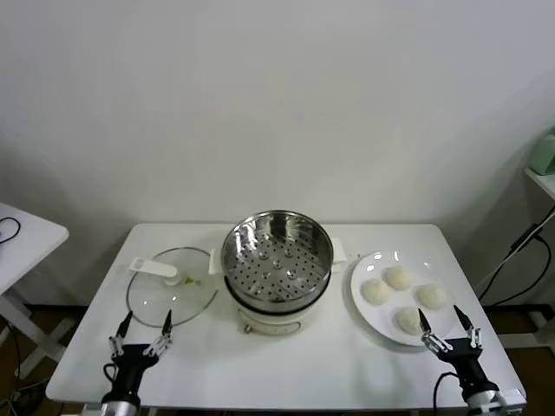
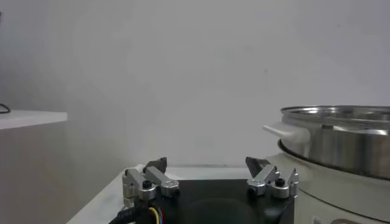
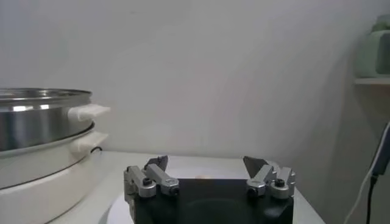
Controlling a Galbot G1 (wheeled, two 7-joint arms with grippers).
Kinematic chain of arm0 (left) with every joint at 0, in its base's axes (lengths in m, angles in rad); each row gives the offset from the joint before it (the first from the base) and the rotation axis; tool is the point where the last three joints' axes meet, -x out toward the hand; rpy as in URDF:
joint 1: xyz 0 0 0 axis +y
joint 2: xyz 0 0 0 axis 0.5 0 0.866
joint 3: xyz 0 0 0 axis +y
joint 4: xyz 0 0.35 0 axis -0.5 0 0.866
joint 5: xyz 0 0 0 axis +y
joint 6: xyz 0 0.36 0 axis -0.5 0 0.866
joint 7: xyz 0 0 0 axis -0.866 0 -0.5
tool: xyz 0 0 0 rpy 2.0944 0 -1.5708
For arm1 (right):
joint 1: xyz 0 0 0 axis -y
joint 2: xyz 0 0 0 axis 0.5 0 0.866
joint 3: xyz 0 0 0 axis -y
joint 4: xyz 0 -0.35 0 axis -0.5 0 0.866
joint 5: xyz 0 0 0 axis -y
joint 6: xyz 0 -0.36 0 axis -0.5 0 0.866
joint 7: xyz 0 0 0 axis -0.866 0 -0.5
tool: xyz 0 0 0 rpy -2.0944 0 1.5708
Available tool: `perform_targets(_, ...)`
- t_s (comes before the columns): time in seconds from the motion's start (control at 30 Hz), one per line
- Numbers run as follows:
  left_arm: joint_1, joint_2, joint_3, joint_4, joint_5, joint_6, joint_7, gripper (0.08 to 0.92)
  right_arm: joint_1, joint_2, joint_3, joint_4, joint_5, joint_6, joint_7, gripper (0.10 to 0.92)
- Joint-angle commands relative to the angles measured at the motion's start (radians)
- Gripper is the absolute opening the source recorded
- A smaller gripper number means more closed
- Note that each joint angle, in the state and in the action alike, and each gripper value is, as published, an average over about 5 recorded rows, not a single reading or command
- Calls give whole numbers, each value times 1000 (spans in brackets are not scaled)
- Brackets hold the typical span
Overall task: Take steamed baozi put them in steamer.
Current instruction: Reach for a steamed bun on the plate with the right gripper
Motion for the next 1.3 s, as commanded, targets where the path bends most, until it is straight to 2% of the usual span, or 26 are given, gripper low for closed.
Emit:
perform_targets(0.03, -1, 2, 0, 2, 3, 1, -2, 823, 3, -1, 4, 6, -6, -7, 2, 823)
perform_targets(0.17, -6, 3, 4, 4, 23, 3, -7, 823, 63, -68, 25, 11, -34, -64, -18, 823)
perform_targets(0.3, -16, 3, 15, 1, 40, 5, -21, 823, 170, -203, 15, -4, -52, -213, -61, 823)
perform_targets(0.43, -27, 0, 25, 0, 56, 8, -30, 823, 301, -365, -48, -61, -83, -331, -145, 823)
perform_targets(0.57, -33, -1, 33, -1, 70, 17, -30, 823, 440, -503, -144, -170, -94, -381, -277, 823)
perform_targets(0.77, -32, -13, 34, -15, 78, 21, -35, 823, 744, -646, -393, -390, -160, -380, -537, 823)
perform_targets(1.0, -43, -18, 31, -15, 75, 33, -46, 823, 1244, -714, -898, -634, -320, -290, -868, 823)
perform_targets(1.3, -45, -2, 12, -11, 56, 57, -42, 823, 1676, -611, -1393, -891, -452, -197, -1020, 823)
